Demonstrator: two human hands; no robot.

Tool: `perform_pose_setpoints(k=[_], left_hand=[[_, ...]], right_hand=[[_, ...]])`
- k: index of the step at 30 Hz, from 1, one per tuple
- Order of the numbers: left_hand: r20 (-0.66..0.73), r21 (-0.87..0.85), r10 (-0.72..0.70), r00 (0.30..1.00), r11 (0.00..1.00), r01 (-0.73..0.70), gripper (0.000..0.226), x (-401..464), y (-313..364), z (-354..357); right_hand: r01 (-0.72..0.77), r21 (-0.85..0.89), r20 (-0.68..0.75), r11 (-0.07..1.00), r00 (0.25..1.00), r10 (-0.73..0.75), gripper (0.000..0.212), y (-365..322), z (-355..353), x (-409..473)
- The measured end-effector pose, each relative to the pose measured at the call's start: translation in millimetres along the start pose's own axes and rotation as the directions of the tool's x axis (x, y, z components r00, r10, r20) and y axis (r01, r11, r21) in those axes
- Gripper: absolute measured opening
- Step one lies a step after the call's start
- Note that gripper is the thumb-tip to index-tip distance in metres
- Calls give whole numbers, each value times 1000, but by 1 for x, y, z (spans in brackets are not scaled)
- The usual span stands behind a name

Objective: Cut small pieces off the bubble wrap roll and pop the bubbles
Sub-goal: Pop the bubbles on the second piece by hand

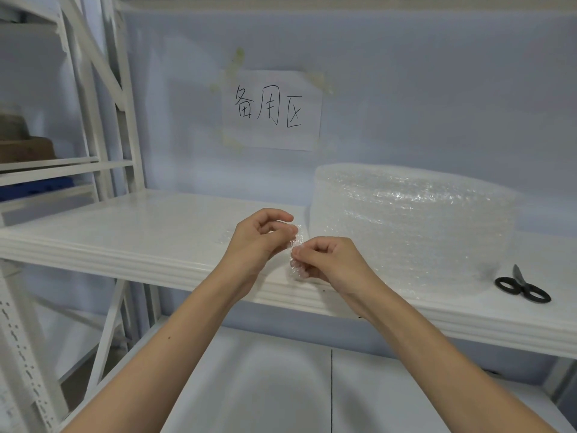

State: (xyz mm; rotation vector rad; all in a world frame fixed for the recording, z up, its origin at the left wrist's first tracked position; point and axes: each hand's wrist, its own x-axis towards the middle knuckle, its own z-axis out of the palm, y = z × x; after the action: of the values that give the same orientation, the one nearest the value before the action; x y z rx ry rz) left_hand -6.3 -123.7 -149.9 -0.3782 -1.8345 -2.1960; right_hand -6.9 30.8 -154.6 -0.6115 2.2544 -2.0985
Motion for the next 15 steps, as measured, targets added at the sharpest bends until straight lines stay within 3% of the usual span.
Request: perform_pose_setpoints(k=[6,9,15], left_hand=[[-8,-12,-18,1000,1000,18,14,5,0,-13],[-19,-18,-38,999,999,37,14,6,-2,-18],[-1,-34,-34,999,999,34,14,5,-2,-23]], right_hand=[[-43,16,33,999,999,43,26,-9,-4,6],[-46,44,-9,998,999,47,25,-14,-3,11],[-41,-90,-37,995,999,38,13,-17,3,22]])
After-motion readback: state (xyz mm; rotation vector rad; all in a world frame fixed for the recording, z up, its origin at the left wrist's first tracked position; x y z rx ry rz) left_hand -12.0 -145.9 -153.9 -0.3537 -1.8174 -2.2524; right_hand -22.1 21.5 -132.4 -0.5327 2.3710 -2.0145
